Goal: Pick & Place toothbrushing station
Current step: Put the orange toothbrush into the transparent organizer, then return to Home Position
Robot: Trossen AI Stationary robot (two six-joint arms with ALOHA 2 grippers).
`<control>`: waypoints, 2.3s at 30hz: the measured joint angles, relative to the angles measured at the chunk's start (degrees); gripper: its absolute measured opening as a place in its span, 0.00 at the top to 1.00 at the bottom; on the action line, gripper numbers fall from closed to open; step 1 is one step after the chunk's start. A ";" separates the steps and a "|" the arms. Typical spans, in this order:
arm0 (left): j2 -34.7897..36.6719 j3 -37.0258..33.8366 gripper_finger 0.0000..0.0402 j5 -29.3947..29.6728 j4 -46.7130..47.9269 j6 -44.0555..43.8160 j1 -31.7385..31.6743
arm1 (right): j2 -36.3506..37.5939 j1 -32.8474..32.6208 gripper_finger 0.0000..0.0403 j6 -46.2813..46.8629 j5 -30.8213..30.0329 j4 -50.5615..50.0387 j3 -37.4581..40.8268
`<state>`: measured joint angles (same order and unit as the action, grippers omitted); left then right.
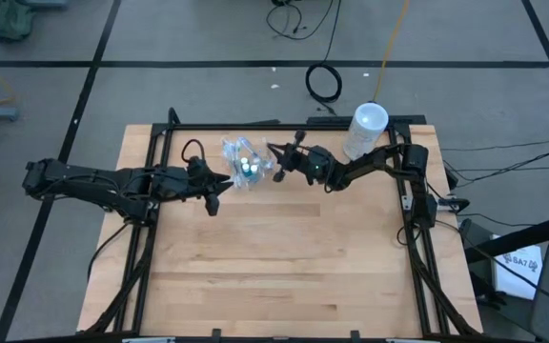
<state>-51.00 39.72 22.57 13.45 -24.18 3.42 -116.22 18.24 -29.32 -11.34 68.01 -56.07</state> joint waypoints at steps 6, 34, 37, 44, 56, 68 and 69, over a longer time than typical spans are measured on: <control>0.02 0.00 0.74 0.01 -0.02 0.20 0.00 | -0.02 0.00 0.87 0.07 -5.27 -0.19 0.00; 0.50 0.00 0.74 -1.01 -0.15 10.17 0.09 | 27.97 -8.33 0.61 4.45 -17.15 -49.38 0.46; 1.42 0.00 0.74 -1.06 -0.07 13.37 0.09 | 33.91 -10.08 0.62 9.12 -17.15 -57.55 0.48; 6.81 0.00 0.74 -1.08 2.40 16.08 0.09 | 46.84 -13.81 0.63 15.25 -17.14 -69.07 0.48; 9.98 0.00 0.74 -1.37 6.11 18.32 0.14 | 58.20 -16.25 0.63 26.80 -17.10 -73.66 0.48; 20.98 -1.37 0.74 -4.53 5.64 25.81 3.41 | 74.80 -18.69 0.62 24.97 -12.39 -59.73 20.41; 22.11 -2.31 0.74 -4.55 5.27 25.81 3.47 | 76.58 -18.69 0.62 24.01 -10.25 -58.06 22.28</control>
<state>-28.89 37.42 18.02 18.72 1.63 6.90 -39.65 -0.45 -5.31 -21.59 9.95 -33.80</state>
